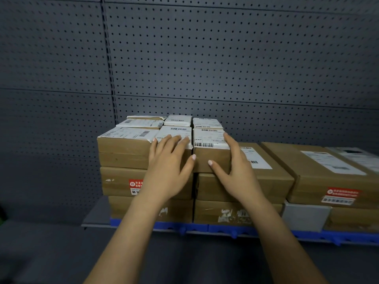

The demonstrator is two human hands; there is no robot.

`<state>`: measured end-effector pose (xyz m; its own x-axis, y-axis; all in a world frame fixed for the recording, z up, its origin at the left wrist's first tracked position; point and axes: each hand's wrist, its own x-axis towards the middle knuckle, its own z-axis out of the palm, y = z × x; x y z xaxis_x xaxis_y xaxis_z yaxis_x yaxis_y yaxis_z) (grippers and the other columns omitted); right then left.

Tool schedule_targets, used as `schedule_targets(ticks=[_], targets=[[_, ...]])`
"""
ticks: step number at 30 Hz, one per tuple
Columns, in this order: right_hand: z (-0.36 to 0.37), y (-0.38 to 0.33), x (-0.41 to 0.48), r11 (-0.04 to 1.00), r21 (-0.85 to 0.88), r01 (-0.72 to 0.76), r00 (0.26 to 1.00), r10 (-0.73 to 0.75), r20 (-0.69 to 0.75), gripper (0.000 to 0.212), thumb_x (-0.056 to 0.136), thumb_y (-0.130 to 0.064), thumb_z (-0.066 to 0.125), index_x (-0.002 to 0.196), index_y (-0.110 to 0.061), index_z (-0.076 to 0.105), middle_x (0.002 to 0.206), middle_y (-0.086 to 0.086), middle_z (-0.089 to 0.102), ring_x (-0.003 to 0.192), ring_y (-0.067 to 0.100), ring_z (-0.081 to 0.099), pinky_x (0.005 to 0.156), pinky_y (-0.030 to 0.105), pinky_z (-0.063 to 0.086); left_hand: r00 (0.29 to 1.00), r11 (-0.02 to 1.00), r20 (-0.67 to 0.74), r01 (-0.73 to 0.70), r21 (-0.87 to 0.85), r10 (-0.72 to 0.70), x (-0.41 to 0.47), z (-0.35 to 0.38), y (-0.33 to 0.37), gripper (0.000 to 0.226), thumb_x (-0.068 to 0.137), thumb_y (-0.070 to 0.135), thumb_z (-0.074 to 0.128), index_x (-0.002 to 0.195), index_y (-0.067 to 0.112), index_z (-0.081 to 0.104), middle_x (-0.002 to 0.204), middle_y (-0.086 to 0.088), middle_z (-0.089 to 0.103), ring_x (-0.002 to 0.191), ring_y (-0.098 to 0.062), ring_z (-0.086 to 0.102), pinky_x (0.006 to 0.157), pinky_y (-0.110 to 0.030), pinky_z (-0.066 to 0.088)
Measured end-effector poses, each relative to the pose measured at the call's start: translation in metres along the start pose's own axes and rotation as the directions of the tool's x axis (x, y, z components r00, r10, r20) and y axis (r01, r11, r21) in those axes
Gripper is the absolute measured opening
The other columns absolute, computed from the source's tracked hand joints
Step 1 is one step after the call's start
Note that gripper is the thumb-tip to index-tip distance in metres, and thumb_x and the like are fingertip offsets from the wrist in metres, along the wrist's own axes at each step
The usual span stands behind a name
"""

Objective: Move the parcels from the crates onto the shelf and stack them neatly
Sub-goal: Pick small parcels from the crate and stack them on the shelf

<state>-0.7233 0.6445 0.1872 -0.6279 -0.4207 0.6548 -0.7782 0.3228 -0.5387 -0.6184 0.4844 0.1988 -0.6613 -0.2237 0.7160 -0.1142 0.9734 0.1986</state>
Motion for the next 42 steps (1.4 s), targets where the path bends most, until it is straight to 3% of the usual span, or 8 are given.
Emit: schedule_targets(ticks=[7, 11, 16, 20, 35, 39, 42], targets=[[-0.001, 0.001, -0.001, 0.998, -0.05, -0.025, 0.998, 0.028, 0.048, 0.105, 0.068, -0.036, 0.085, 0.147, -0.041, 0.015, 0.149, -0.005, 0.034, 0.134, 0.013, 0.035, 0.101, 0.026, 0.034, 1.0, 1.0, 0.001, -0.013, -0.016, 0.013, -0.001, -0.003, 0.0, 0.049, 0.097, 0.037, 0.038, 0.145, 0.023, 0.039, 0.148, 0.002, 0.038, 0.142, -0.018, 0.021, 0.117, -0.037, -0.005], [-0.001, 0.0, -0.001, 0.998, -0.058, -0.02, 0.999, 0.023, 0.042, 0.103, 0.07, -0.038, 0.083, 0.147, -0.04, 0.014, 0.149, -0.005, 0.034, 0.134, 0.013, 0.035, 0.1, 0.025, 0.034, 1.0, 0.999, -0.007, -0.025, -0.02, 0.025, -0.001, -0.003, 0.0, 0.048, 0.098, 0.034, 0.043, 0.145, 0.023, 0.038, 0.149, 0.002, 0.037, 0.142, -0.018, 0.02, 0.116, -0.036, -0.006], [0.001, -0.001, -0.001, 0.998, -0.063, -0.022, 0.999, 0.023, 0.027, 0.095, 0.079, -0.041, 0.076, 0.15, -0.038, 0.013, 0.15, -0.006, 0.033, 0.135, 0.013, 0.034, 0.1, 0.022, 0.031, 1.0, 0.999, -0.008, -0.025, -0.029, 0.025, 0.0, -0.004, 0.0, 0.053, 0.093, 0.037, 0.034, 0.143, 0.023, 0.04, 0.146, 0.002, 0.04, 0.14, -0.018, 0.023, 0.116, -0.036, -0.005], [0.001, 0.0, 0.001, 0.997, -0.071, -0.021, 0.999, 0.023, 0.031, 0.096, 0.08, -0.04, 0.075, 0.151, -0.034, 0.011, 0.152, -0.005, 0.031, 0.136, 0.013, 0.033, 0.101, 0.022, 0.028, 1.0, 0.999, -0.012, -0.028, -0.036, 0.028, 0.0, -0.004, -0.001, 0.048, 0.097, 0.03, 0.044, 0.144, 0.024, 0.039, 0.148, 0.002, 0.038, 0.142, -0.018, 0.021, 0.116, -0.037, -0.006], [-0.001, 0.0, 0.001, 0.997, -0.065, -0.049, 0.997, 0.052, 0.049, 0.105, 0.072, -0.034, 0.082, 0.149, -0.039, 0.011, 0.149, -0.006, 0.03, 0.136, 0.011, 0.032, 0.104, 0.025, 0.029, 1.0, 0.999, -0.015, -0.024, -0.046, 0.024, -0.001, -0.003, -0.003, 0.05, 0.094, 0.021, 0.043, 0.143, 0.026, 0.039, 0.147, 0.005, 0.038, 0.141, -0.014, 0.021, 0.117, -0.042, -0.009], [-0.004, -0.001, 0.0, 0.997, -0.075, -0.029, 0.999, 0.031, 0.018, 0.112, 0.068, -0.037, 0.085, 0.149, -0.042, 0.007, 0.15, -0.005, 0.024, 0.139, 0.013, 0.025, 0.111, 0.034, 0.031, 0.998, 0.993, -0.044, -0.046, -0.113, 0.041, -0.005, -0.003, -0.005, 0.051, 0.089, 0.025, 0.039, 0.141, 0.025, 0.043, 0.144, 0.004, 0.043, 0.141, -0.015, 0.024, 0.118, -0.044, -0.004], [-0.009, -0.008, -0.002, 0.991, -0.128, 0.027, 0.999, -0.031, -0.034, 0.103, 0.071, -0.039, 0.081, 0.148, -0.042, 0.013, 0.15, -0.003, 0.022, 0.14, 0.016, 0.021, 0.112, 0.041, 0.03, 0.995, 0.986, -0.095, -0.057, -0.154, 0.042, -0.011, -0.008, -0.003, 0.049, 0.09, 0.028, 0.042, 0.139, 0.024, 0.046, 0.142, 0.005, 0.044, 0.14, -0.014, 0.025, 0.118, -0.04, -0.003]])
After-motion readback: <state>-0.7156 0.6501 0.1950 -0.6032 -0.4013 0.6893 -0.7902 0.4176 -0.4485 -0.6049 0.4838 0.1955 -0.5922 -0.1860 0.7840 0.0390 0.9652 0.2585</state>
